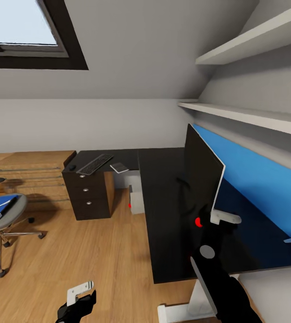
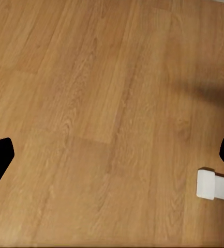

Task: In the bedroom, organize the workspace by keeping the computer under the desk, ensuring the monitor is on the desk, placing the keyboard on the desk next to the monitor, placing the mouse on the desk next to the keyboard, moving the folder from the swivel chair onto the desk next to the mouse, stacking the notebook on top of the folder with the pen on top of the notebook, and positioning the swivel chair next to the desk.

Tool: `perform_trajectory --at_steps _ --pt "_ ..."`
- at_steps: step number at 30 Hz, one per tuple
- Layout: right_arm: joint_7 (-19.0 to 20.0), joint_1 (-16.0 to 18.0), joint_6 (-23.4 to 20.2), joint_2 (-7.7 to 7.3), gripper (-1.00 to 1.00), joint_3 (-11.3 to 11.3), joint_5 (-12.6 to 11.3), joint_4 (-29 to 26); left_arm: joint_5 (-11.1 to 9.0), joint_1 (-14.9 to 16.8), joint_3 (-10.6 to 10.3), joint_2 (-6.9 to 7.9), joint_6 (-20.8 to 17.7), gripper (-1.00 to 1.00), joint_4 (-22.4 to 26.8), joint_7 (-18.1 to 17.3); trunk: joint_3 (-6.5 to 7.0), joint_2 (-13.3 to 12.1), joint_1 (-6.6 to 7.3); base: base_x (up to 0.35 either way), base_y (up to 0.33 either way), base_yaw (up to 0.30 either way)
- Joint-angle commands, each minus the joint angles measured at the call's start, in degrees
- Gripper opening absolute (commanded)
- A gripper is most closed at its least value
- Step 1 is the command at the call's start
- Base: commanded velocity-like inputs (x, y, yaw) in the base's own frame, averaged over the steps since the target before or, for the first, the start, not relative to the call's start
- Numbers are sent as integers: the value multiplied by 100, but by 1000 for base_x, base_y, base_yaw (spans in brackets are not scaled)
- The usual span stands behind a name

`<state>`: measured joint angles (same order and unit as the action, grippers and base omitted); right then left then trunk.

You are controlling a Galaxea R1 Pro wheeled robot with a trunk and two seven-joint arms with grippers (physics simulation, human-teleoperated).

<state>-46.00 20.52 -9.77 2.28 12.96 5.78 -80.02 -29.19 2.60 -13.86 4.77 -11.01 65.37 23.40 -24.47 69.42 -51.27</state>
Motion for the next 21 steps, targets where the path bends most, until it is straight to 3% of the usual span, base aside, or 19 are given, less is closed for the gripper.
perform_trajectory --at_steps 1,7,21 --pt "-23 4 -60 0 100 4 46 0 -38 4 -22 7 -15 100 11 50 -6 3 0 -27 -155 0" --pt "-23 4 -60 0 100 4 46 4 -26 4 -26 7 -15 100 11 51 -6 3 0 -8 -208 0" --pt "-23 4 -60 -3 100 3 51 -5 -27 4 -12 15 -15 100 11 51 -6 3 0 0 -79 0"
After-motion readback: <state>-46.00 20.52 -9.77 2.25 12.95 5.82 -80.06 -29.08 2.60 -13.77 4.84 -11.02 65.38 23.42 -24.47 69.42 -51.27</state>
